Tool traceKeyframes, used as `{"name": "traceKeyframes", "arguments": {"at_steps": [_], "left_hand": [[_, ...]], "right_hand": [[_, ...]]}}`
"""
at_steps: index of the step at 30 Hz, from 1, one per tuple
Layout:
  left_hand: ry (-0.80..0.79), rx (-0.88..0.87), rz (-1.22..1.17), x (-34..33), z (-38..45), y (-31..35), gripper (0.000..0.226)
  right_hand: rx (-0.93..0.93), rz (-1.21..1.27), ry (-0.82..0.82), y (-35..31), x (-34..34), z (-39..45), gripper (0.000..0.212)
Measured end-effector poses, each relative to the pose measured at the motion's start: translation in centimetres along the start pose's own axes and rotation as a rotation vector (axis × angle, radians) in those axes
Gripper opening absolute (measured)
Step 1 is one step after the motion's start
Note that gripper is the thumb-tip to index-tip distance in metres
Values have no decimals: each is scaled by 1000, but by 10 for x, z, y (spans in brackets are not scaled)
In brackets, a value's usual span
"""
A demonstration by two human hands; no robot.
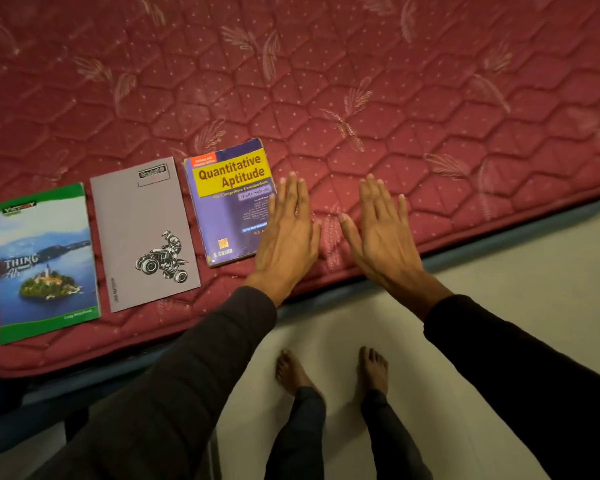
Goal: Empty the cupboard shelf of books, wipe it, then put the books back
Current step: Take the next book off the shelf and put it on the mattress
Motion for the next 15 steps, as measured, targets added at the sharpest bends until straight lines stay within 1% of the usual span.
{"name": "traceKeyframes", "arguments": {"at_steps": [5, 9, 15], "left_hand": [[14, -59, -35, 27, -1, 51, 58], [-15, -116, -57, 35, -4, 95, 57], [-77, -224, -99, 50, -12, 169, 57]], "right_hand": [[-82, 26, 36, 19, 43, -27, 70], [-161, 39, 78, 36, 79, -50, 66], [-264, 43, 189, 65, 142, -90, 63]]}}
Point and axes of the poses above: each hand's wrist, its own z-axis towards the middle knuckle, its own x-axis out of the back of the hand, y = z × x, the point moved 8 cm from there along z, towards the middle knuckle, and after that the axes turned 1 degree about -z, right-handed, at the moved point
